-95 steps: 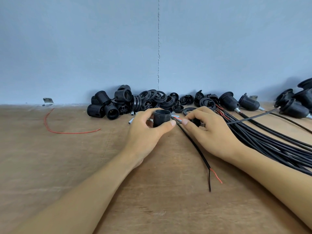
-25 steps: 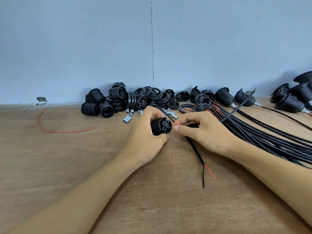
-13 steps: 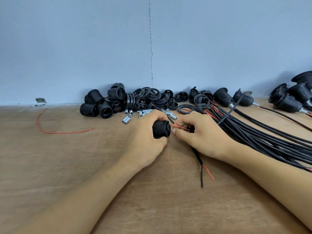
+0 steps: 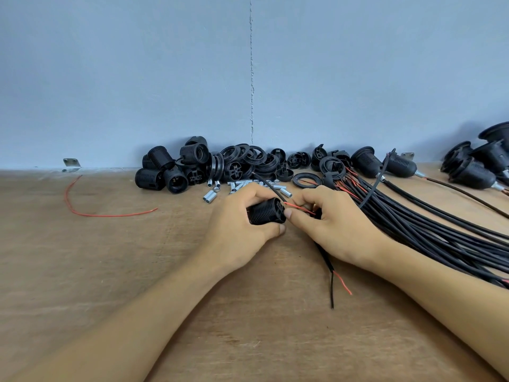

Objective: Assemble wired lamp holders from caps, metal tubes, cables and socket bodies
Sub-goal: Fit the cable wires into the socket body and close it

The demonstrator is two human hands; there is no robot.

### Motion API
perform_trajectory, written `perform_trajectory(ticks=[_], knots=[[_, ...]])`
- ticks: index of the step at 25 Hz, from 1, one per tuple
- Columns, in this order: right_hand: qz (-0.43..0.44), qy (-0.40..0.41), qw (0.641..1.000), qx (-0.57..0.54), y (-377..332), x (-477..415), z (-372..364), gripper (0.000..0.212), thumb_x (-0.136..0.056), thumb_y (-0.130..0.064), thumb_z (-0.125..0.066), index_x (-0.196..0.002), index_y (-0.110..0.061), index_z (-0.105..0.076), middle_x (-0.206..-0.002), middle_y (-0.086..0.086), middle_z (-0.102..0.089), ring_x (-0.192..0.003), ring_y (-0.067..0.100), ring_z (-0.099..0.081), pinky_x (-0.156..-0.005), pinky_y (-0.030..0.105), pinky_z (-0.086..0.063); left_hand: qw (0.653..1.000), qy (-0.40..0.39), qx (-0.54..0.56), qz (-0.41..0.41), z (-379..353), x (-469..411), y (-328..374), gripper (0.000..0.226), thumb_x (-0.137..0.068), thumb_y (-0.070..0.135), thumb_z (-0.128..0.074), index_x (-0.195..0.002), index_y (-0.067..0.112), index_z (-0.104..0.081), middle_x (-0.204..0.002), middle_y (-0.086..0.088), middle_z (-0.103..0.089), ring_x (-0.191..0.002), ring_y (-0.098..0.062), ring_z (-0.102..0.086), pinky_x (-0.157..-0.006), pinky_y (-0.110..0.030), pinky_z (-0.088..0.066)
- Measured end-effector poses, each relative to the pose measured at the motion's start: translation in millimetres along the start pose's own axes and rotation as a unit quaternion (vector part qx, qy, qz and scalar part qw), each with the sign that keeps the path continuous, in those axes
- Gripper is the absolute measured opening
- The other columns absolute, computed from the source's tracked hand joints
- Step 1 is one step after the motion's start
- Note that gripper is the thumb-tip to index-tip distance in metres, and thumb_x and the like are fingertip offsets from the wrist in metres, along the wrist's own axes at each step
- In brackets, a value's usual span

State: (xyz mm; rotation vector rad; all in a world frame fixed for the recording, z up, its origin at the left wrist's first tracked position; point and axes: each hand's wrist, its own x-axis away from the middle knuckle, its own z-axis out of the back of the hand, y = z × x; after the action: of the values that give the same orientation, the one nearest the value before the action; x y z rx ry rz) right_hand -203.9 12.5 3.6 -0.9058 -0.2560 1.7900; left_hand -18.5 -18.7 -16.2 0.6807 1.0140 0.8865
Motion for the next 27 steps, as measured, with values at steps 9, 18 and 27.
perform_trajectory(ticks=[9, 18, 27], knots=[[-0.002, 0.039, 0.998, 0.043, -3.9, 5.1, -4.5, 0.011, -0.088, -0.024, -0.071, -0.079, -0.029, -0.069, -0.073, -0.012, -0.063, -0.082, 0.007, -0.054, -0.073, 0.018, -0.04, 1.0, -0.009, 0.006, -0.002, -0.3, 0.1, 0.1, 0.044, -0.07, 0.004, -0.088, -0.095, 0.032, -0.066, -0.094, 0.024, -0.074, -0.087, 0.003, -0.07, -0.083, -0.013, -0.05], [-0.06, 0.018, 0.997, -0.034, 0.1, 2.3, -1.1, 0.013, -0.089, -0.02, -0.069, -0.078, -0.025, -0.071, -0.073, -0.007, -0.069, -0.072, 0.008, -0.062, -0.075, 0.027, -0.05, 0.999, -0.007, -0.032, -0.004, -0.9, 0.0, 0.2, 0.043, -0.07, 0.011, -0.089, -0.095, 0.036, -0.064, -0.096, 0.031, -0.07, -0.089, 0.008, -0.066, -0.078, -0.005, -0.044], [-0.026, 0.011, 0.999, 0.021, -1.2, 4.8, -1.9, 0.013, -0.091, -0.016, -0.069, -0.079, -0.02, -0.07, -0.068, -0.01, -0.064, -0.069, 0.005, -0.056, -0.067, 0.016, -0.041, 0.998, -0.001, -0.068, 0.0, -3.0, 1.7, 5.0, 0.041, -0.069, 0.018, -0.091, -0.101, 0.031, -0.07, -0.094, 0.019, -0.073, -0.09, 0.002, -0.067, -0.087, -0.026, -0.052]])
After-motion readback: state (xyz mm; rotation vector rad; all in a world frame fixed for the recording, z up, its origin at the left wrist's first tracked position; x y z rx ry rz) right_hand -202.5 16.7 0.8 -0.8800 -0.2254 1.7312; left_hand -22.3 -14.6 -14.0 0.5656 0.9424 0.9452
